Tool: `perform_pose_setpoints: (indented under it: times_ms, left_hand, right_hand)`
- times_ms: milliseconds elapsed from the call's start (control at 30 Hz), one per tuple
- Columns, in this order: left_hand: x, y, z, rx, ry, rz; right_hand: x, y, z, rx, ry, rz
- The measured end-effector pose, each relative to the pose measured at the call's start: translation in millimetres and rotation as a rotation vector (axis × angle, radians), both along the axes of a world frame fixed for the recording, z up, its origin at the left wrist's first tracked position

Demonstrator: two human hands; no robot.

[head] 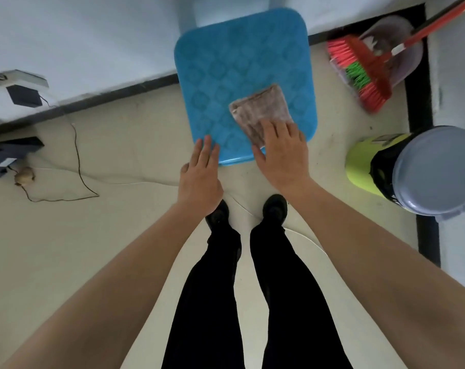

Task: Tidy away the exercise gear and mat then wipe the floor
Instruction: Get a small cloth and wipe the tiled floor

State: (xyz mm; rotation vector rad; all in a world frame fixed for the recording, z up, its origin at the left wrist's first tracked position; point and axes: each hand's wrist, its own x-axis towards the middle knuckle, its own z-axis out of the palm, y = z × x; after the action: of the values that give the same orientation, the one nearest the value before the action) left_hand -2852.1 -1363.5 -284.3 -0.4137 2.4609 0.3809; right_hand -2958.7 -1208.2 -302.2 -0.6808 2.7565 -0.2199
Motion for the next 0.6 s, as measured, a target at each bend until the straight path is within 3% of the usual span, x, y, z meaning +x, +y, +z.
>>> perform_pose_setpoints:
  times_ms: [67,167,300,433,600]
  left_hand:
    - [-1,3,2,-0.001,-0.016,0.018]
    - [-14,-1,19,-0.026,-0.109,-0.018]
    - [-47,-1,87,-0.102,-0.117,-0.094]
    - [-101,5,197,-0.198,0.05,-0.199]
    - [-176,23,341,-0.299,0.435,-0.341]
  right_hand:
    - [-9,2,3,0.048,0.033,0.041]
    - [-29,14,26,0.12,-0.128,0.038]
    - [-56,43,89,-0.023,-0.204,-0.247]
    - [-91,74,191,-0.236,-0.14,-0.501]
    - [-128,117,330,-0.448,0.046,-0.616]
